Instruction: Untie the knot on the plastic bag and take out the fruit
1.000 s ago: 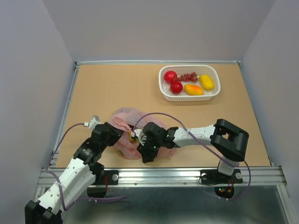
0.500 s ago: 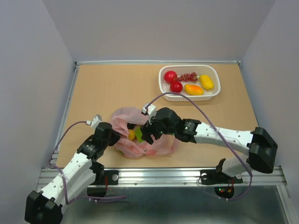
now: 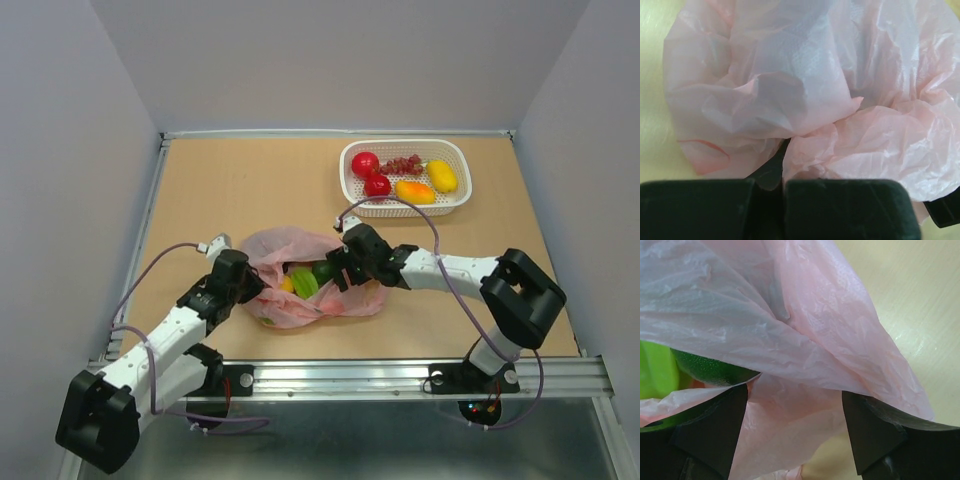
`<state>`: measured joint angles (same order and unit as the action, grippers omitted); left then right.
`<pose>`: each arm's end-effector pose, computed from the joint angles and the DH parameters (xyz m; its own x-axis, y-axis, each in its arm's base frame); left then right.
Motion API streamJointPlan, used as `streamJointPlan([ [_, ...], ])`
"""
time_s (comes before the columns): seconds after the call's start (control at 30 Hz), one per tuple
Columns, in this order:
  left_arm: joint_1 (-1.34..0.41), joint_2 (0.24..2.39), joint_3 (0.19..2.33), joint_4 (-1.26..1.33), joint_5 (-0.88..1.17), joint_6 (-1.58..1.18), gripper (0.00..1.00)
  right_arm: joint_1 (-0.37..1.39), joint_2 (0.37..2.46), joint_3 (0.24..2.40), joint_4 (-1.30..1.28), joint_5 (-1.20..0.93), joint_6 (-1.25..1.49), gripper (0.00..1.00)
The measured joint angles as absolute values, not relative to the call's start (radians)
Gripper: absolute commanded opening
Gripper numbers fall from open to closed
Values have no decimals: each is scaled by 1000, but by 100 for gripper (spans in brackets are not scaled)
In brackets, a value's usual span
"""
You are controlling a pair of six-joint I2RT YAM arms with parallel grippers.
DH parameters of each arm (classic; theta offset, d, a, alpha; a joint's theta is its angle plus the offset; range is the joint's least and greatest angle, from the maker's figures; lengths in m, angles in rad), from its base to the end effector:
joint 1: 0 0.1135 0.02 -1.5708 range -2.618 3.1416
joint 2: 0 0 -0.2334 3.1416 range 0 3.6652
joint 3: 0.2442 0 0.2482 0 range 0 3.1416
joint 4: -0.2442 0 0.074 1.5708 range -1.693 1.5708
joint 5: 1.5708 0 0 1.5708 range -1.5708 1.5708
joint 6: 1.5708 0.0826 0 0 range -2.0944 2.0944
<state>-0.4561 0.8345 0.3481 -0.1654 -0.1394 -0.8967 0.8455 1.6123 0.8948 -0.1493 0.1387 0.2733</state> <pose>0.2098 -0.0902 0.1324 -0.6032 -0.5658 -0.5621 -0.2151 0.7941 -0.5685 0.2417 0.2554 0.1148 -0.6709 -0.3538 -0.6517 -0.5200 0.8510 0.0732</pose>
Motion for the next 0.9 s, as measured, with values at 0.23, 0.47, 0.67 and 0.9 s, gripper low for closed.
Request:
streamJointPlan([
  [0.23, -456, 904, 450, -151, -139, -785, 0, 849, 1531, 896, -151, 90, 279, 96],
  [0.47, -456, 904, 503, -172, -149, -728, 0, 919, 1415, 974, -171, 73, 278, 96],
  [0.67, -456, 868, 506, -199, -152, -719, 0, 978, 1468, 1067, -166, 76, 315, 96],
  [0.9, -456, 848, 506, -206, -149, -719, 0, 978, 1611, 1075, -174, 226, 450, 96],
])
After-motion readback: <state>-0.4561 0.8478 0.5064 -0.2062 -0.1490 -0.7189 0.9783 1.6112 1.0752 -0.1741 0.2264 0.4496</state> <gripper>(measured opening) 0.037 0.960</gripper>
